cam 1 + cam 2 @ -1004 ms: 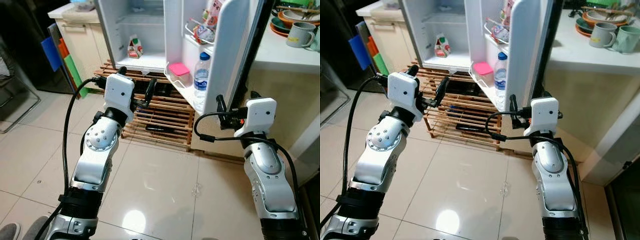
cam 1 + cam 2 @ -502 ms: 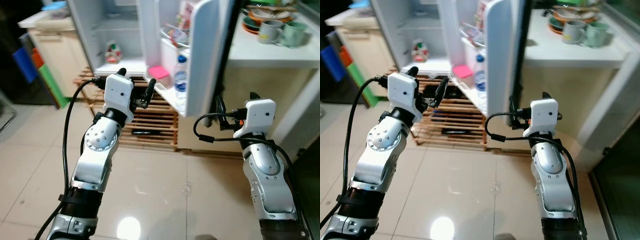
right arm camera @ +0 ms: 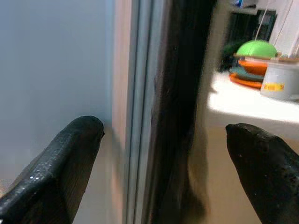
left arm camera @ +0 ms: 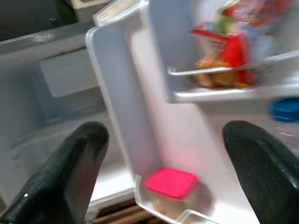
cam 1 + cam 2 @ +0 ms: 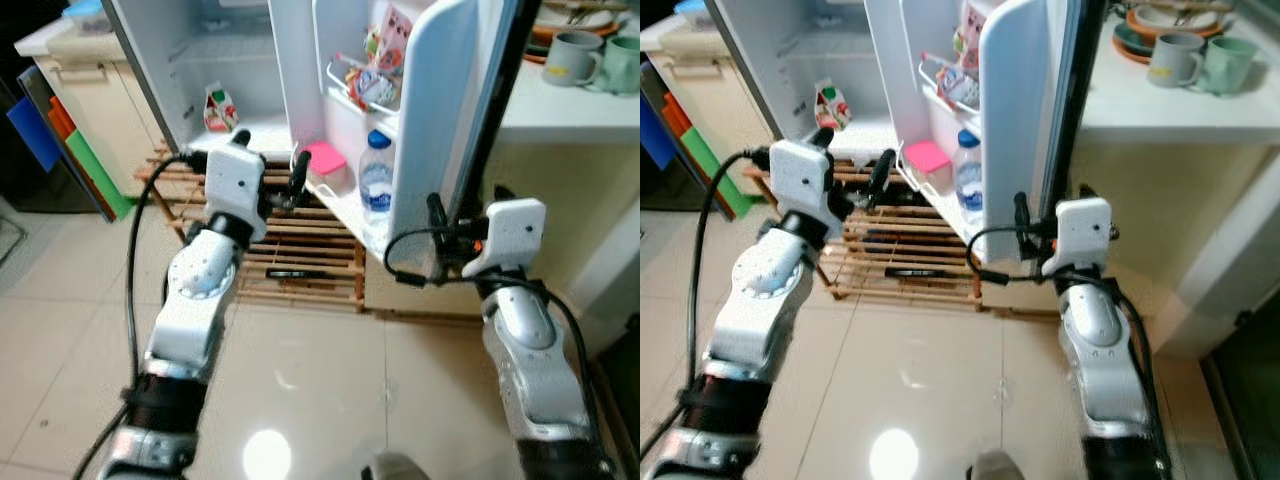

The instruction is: Restocking fridge

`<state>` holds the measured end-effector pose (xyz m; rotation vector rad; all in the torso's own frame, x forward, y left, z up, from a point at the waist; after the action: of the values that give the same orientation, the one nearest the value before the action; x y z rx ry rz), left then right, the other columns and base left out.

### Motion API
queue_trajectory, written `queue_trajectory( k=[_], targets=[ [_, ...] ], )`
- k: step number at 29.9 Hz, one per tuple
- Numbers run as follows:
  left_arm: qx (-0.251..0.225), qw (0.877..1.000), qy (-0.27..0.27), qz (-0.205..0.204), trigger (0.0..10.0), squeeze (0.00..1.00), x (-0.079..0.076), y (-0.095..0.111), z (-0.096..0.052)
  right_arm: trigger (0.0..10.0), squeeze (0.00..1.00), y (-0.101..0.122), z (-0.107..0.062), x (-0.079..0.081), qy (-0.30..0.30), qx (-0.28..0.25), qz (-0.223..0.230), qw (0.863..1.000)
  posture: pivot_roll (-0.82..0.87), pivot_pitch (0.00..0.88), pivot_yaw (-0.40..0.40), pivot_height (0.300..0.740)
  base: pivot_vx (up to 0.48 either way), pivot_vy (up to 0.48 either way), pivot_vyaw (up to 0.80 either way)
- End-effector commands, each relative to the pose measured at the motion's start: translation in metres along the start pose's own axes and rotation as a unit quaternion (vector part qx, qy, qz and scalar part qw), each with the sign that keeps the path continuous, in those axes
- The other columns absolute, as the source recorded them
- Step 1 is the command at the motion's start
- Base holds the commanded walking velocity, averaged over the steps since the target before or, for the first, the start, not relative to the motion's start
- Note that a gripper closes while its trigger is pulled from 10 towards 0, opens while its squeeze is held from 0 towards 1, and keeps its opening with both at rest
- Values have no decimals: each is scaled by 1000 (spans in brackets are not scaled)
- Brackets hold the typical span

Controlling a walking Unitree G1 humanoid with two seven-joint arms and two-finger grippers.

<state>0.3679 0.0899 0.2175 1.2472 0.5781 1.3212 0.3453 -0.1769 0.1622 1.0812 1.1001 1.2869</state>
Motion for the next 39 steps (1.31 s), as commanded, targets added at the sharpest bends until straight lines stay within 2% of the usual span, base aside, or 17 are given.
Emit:
queue_trajectory(
  k=[1,4,7,13,18,21,23,24,25,26,27,33,36,39],
  targets=[
    [-7,1000,18,10,10000,0,14,4,-1,10000,0,7,6,-1,-8,-12,1,1000,-227,0,104,740,0,0,0],
    [-8,1000,14,10,10000,0,14,5,-1,10000,0,11,12,-14,-32,-16,-13,999,-218,0,109,740,0,0,0],
    [-8,1000,10,12,10000,0,13,5,0,10000,0,12,14,-16,-35,-18,-15,999,-218,0,110,740,0,0,0],
    [-18,1000,8,11,10000,0,15,13,3,10000,0,32,27,-31,-60,-49,-28,997,-206,36,127,740,0,0,0],
    [-17,1000,3,10,10000,0,14,13,3,10000,0,46,30,-29,-52,-74,-18,996,-205,40,135,740,0,0,0],
    [-1,1000,-2,-6,10000,0,11,7,4,10000,0,52,34,-31,-50,-84,3,995,-203,42,144,740,0,0,0],
    [29,999,-7,-22,10000,0,9,-4,4,10000,0,51,38,-38,-64,-82,11,995,-199,43,148,740,0,0,0],
    [29,999,-7,-22,10000,0,9,-4,4,10000,0,51,38,-38,-64,-82,11,995,-199,43,148,740,0,0,0],
    [54,998,-7,-35,10000,0,9,-14,4,10000,0,52,41,-41,-72,-83,11,994,-198,43,150,740,0,0,0],
    [110,993,-5,-46,10000,0,10,-37,1,10000,0,54,47,-47,-86,-83,4,993,-197,43,150,740,0,0,0],
    [134,990,-5,-49,10000,0,11,-47,-1,10000,0,55,50,-51,-94,-82,0,992,-197,42,149,740,0,0,0],
    [174,984,-19,-34,10000,0,6,-63,-7,10000,0,59,62,-58,-110,-80,-8,991,-193,38,141,740,0,0,0],
    [232,971,-60,-21,10000,0,-10,-86,-17,10000,0,55,74,-64,-125,-65,2,990,-189,34,133,740,0,0,0],
    [268,960,-77,-37,10000,0,-18,-99,-27,10000,0,62,79,-64,-126,-75,5,989,-187,31,126,740,0,0,0]
  ],
)
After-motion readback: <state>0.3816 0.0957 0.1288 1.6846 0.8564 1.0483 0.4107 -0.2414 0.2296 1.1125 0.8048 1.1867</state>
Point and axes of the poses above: a point about 5 cm out from each wrist's last joint towards the gripper, its own z axis pointing out of the wrist towards the gripper, its own y axis along the axis of the wrist's last joint, x = y × z, the point moved 6 cm from there along z, pointing out of the wrist towards the gripper, and after that the axes turned 8 degrees about z, right-handed, at the moved point
